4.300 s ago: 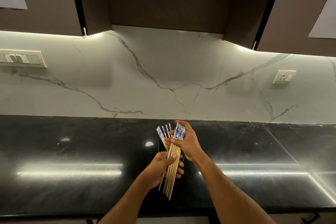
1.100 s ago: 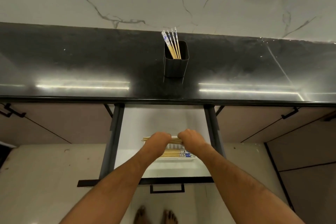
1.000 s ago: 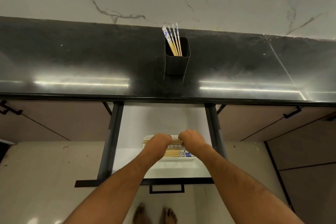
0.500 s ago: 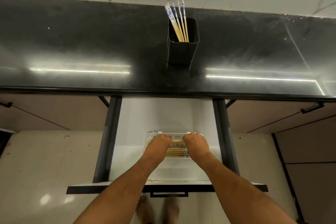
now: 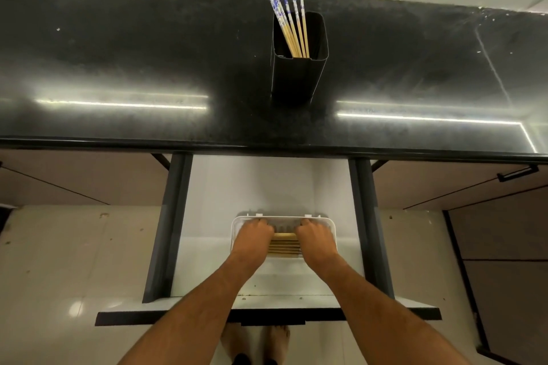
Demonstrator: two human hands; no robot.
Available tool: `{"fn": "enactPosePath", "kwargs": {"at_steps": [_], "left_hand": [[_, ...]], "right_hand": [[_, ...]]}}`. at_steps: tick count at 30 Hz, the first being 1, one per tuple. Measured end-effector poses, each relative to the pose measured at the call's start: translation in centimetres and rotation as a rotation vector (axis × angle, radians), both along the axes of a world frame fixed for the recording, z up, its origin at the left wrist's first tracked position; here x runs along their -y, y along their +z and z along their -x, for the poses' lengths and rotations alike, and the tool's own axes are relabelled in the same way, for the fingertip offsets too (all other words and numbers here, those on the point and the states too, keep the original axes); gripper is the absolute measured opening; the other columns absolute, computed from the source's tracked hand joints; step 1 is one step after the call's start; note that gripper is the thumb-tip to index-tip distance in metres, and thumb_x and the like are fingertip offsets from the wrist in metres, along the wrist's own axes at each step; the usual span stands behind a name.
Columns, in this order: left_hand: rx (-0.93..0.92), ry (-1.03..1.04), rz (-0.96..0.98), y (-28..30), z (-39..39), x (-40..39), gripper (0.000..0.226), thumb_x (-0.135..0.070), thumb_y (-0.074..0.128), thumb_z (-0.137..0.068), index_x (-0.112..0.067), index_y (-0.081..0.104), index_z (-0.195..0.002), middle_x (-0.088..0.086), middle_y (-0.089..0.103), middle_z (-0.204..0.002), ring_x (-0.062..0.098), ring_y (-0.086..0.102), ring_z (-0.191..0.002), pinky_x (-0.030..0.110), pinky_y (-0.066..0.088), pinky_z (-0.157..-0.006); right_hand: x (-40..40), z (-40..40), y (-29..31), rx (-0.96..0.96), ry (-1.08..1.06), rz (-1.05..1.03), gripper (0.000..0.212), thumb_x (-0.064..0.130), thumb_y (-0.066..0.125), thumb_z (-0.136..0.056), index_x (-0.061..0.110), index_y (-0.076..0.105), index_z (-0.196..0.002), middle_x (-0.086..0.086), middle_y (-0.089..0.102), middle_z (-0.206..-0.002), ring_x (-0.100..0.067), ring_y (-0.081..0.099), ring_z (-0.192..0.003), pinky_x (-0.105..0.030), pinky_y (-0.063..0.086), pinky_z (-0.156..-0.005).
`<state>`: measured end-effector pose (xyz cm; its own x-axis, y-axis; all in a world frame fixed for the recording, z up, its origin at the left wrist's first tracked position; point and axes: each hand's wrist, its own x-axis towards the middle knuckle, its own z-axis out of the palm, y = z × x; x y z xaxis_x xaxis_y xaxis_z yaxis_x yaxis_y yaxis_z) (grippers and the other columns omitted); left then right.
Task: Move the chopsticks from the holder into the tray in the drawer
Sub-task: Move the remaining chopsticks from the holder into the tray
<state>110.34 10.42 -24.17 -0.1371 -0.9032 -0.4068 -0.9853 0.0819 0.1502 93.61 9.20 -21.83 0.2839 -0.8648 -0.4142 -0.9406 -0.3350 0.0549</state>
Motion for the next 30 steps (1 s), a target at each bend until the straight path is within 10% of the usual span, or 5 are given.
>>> {"fn": "enactPosePath", "kwargs": {"at_steps": [24,30], "left_hand": [[-0.315,0.136,0.238,1.7,-1.2,-1.3,0.034,-0.003,0.058,-0.095,-0.016,0.064,-0.125,0.001,0.068,-0.125,0.017,0.062,-0.113,0.028,0.053,-0.097],[-0.659,0.554,0.634,3.8,-2.4,-1.6,0.020,-0.013,0.060,-0.099,-0.018,0.069,-0.116,-0.005,0.070,-0.111,0.006,0.064,-0.099,0.018,0.055,-0.086]], "right_hand": [[-0.3,2.0,0.2,0.365,-0.034,0.156,0.027,0.025,0.078,-0.087,0.014,0.071,-0.111,-0.005,0.072,-0.109,-0.019,0.069,-0.096,-0.031,0.060,-0.086],[-0.3,4.6,1.6,0.964,-1.061,0.485,0.020,0.027,0.053,-0.103,0.015,0.068,-0.104,0.000,0.067,-0.091,-0.016,0.066,-0.087,-0.033,0.059,-0.076]]}}
